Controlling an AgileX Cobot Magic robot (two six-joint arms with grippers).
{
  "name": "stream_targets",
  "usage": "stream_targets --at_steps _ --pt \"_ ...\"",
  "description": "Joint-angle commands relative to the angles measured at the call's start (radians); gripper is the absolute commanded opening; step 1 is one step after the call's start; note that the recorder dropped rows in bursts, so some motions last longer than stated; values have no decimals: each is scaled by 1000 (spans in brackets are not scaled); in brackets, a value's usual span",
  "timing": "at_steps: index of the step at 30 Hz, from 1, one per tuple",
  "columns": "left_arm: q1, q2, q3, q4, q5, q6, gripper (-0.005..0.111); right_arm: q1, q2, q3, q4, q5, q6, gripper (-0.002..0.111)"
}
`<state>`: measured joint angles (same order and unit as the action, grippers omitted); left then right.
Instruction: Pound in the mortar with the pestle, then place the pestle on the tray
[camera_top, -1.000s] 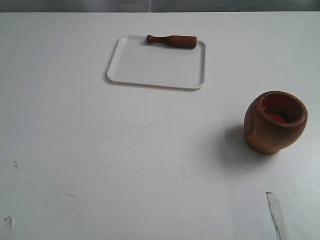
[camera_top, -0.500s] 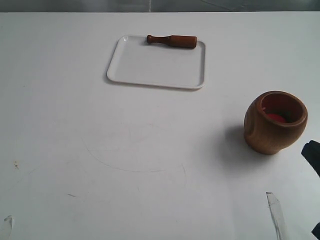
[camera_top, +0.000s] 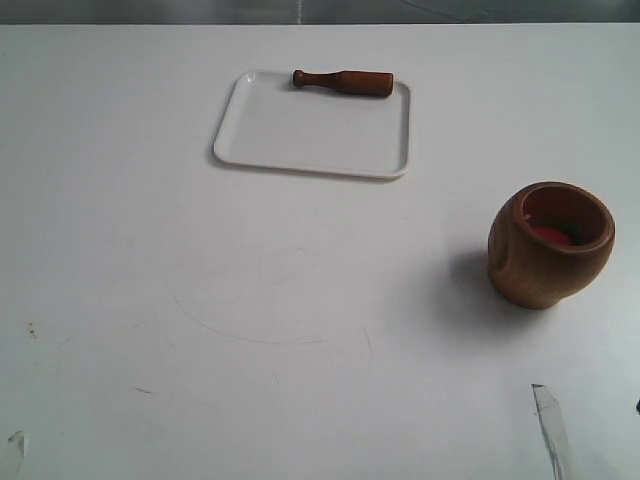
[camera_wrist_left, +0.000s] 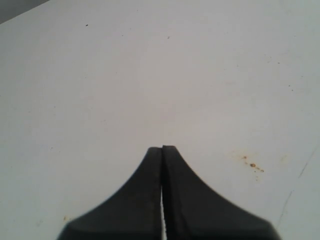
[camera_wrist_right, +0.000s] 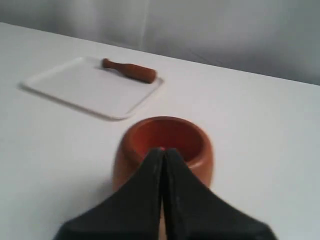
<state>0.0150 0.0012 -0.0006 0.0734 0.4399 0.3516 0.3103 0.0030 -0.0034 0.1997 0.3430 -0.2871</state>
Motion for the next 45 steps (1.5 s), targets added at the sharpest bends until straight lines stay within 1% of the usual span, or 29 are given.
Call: stream_targets --at_steps 1,4,12,45 --pt "-8 -1 1 -7 -3 -8 0 -194 -3 3 -15 -2 11 0" --pt "-8 -1 1 -7 -3 -8 0 -224 -3 3 -15 -2 31 0" --pt "-8 -1 1 -7 -3 -8 0 -180 -3 3 -15 0 36 0" --pt "-8 -1 1 -7 -3 -8 0 -180 -3 3 -13 6 59 0"
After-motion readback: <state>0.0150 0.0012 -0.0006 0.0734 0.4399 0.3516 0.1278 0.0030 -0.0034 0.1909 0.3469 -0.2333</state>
